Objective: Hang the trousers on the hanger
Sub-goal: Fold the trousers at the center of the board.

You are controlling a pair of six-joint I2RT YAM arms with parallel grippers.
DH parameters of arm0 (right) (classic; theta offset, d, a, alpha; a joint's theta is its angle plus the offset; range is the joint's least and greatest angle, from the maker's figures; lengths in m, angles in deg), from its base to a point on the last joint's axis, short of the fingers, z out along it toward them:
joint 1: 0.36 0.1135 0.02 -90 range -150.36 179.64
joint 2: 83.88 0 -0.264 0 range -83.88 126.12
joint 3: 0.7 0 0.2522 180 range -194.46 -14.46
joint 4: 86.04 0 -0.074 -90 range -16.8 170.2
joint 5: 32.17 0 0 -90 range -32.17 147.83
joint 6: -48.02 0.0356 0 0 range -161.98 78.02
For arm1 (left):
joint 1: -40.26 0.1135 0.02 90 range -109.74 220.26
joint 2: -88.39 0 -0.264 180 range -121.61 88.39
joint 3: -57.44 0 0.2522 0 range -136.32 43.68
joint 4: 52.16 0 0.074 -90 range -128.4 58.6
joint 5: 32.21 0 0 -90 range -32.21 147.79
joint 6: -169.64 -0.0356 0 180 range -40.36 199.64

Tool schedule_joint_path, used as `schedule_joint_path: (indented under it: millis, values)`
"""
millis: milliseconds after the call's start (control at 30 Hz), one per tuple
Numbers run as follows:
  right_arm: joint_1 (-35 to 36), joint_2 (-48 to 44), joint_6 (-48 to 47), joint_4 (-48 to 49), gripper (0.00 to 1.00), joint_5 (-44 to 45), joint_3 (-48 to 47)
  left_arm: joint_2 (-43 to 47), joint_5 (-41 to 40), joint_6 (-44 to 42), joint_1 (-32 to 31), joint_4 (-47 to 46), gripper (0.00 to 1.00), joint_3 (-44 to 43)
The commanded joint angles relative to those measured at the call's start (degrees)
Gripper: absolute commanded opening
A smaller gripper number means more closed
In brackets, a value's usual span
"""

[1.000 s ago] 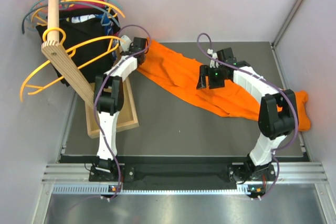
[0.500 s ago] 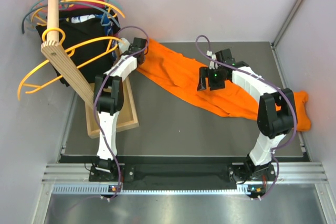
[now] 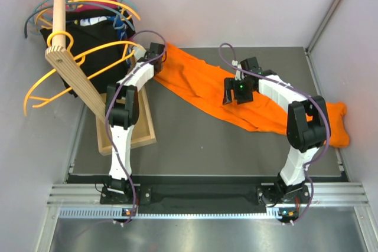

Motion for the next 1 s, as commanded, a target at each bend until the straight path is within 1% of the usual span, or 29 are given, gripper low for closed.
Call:
schedule_joint_path:
  millis: [0, 67, 200, 333, 367, 467, 500, 533, 567, 633, 767, 900, 933, 967]
  values:
    - [0.99, -0.16, -0.74, -0.72, 0.74, 0.57, -1.44, -1.42, 0.36, 1.21, 1.51, 1.24, 0.44, -1.35]
    - [0.99, -0.33, -0.65, -0.81, 0.74, 0.65, -1.44, -1.77, 0.62, 1.65, 1.68, 1.33, 0.46, -1.44]
    - [0.99, -0.78, -0.65, -0.72, 0.74, 0.74, -1.26, -2.47, 0.54, 1.30, 1.68, 0.45, 0.46, -1.70]
    - [0.99, -0.77, -0.65, -0.90, 0.74, 1.09, -1.17, -3.00, 0.80, 1.03, 2.03, 0.10, 0.38, -1.87]
    - [1.07, -0.78, -0.65, -0.90, 0.75, 1.10, -1.17, -3.09, 0.89, 1.03, 2.03, 0.19, 0.37, -1.79]
    - [0.99, -0.86, -0.65, -0.90, 0.75, 1.18, -1.26, -3.44, 0.71, 1.03, 2.12, -0.07, 0.29, -1.79]
    - [0.99, -0.86, -0.57, -0.90, 0.75, 1.01, -1.17, -3.27, 0.71, 0.86, 2.21, -0.16, 0.23, -1.70]
    - [1.07, -0.78, -0.57, -0.90, 0.75, 1.01, -1.09, -3.18, 0.71, 0.77, 2.21, -0.60, 0.13, -1.70]
    - [0.99, -0.78, -0.48, -0.81, 0.75, 1.01, -1.00, -3.01, 0.71, 0.77, 2.21, -0.77, 0.07, -1.70]
    - [0.99, -0.78, -0.56, -0.81, 0.75, 1.09, -0.82, -2.30, 0.54, 0.16, 2.03, -1.21, 0.01, -1.79]
    - [0.90, -0.95, -0.92, -0.90, 0.75, 2.06, -0.38, -0.55, -1.57, -0.55, 1.95, -1.74, 0.00, -1.61]
    - [0.99, -1.65, -2.76, -1.16, 0.79, 1.98, 1.28, -0.10, -1.49, -1.51, 1.95, -2.01, 0.00, -1.87]
    - [0.99, -1.74, -2.76, -1.07, 0.80, 2.06, 1.64, -0.19, -1.40, -1.69, 1.95, -2.09, 0.02, -1.87]
    - [0.99, -1.92, -3.02, -1.16, 0.81, 2.06, 1.99, -0.28, -1.22, -1.69, 1.95, -2.18, 0.06, -1.96]
